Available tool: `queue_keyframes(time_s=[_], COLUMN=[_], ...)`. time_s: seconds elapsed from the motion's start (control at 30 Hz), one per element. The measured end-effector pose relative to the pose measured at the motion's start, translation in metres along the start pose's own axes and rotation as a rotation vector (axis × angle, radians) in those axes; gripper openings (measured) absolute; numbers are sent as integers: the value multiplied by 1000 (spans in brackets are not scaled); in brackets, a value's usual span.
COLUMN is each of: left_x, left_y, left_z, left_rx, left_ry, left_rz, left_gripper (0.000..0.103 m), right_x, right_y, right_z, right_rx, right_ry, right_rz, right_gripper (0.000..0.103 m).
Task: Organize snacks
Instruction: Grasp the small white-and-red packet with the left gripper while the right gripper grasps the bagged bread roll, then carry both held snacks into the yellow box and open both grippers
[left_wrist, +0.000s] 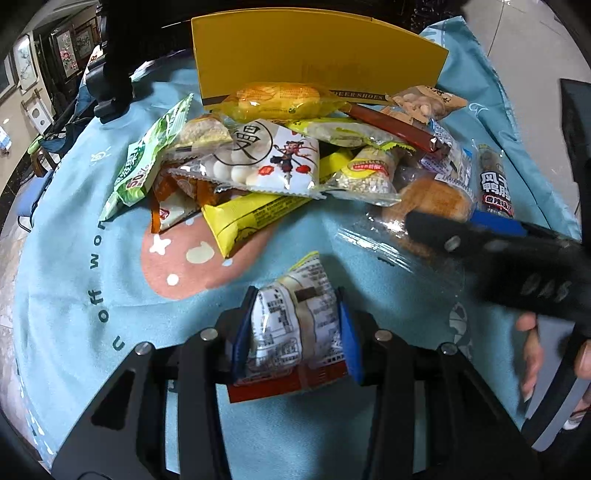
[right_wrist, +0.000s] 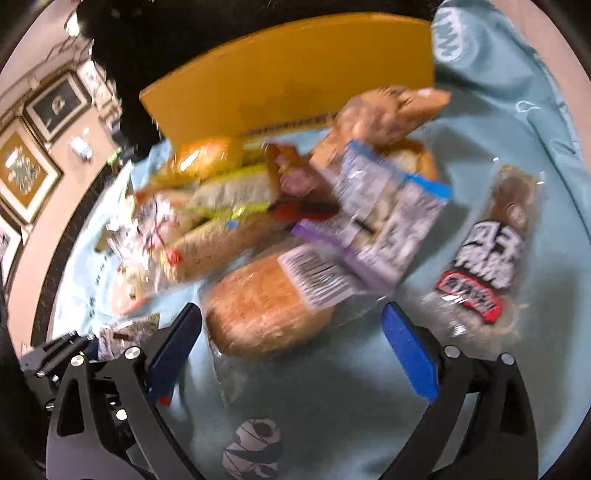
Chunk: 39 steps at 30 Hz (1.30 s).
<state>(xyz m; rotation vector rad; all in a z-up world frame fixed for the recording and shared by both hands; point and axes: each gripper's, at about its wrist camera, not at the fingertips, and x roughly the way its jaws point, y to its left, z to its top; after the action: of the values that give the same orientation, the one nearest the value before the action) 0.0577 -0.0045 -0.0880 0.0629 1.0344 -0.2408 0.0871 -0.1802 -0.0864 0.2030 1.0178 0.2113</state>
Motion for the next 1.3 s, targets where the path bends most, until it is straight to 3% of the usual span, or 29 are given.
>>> queue_keyframes(time_s=[0.13,0.23,0.5,0.73,1.0,1.3], left_x=[0,0,-9,-49,-82,-73], left_y=[0,1,2,0,-7,-1], left_z=[0,0,0,18,82,195], left_rx=[1,2,-8,17,34,13], left_ry=[-2,-1,-14,-110,-199,-244], left_rz=[-3,-9,-12,-6,-31,-12], left_gripper=[42,42,41,41,41,42], right_x=[-2,-18,-63,-103,-131,-128], right_y=[7,7,-4,-10,-7,-15], right_z=[-2,-3,-10,1,46,136], right_rx=[-19,-49,-87,-95,-128,-143], right_ry=[-43,-93,-173,-274,-384,-456], right_rz=[8,31,106,133,120,96], right_gripper=[67,55,54,54,54,54])
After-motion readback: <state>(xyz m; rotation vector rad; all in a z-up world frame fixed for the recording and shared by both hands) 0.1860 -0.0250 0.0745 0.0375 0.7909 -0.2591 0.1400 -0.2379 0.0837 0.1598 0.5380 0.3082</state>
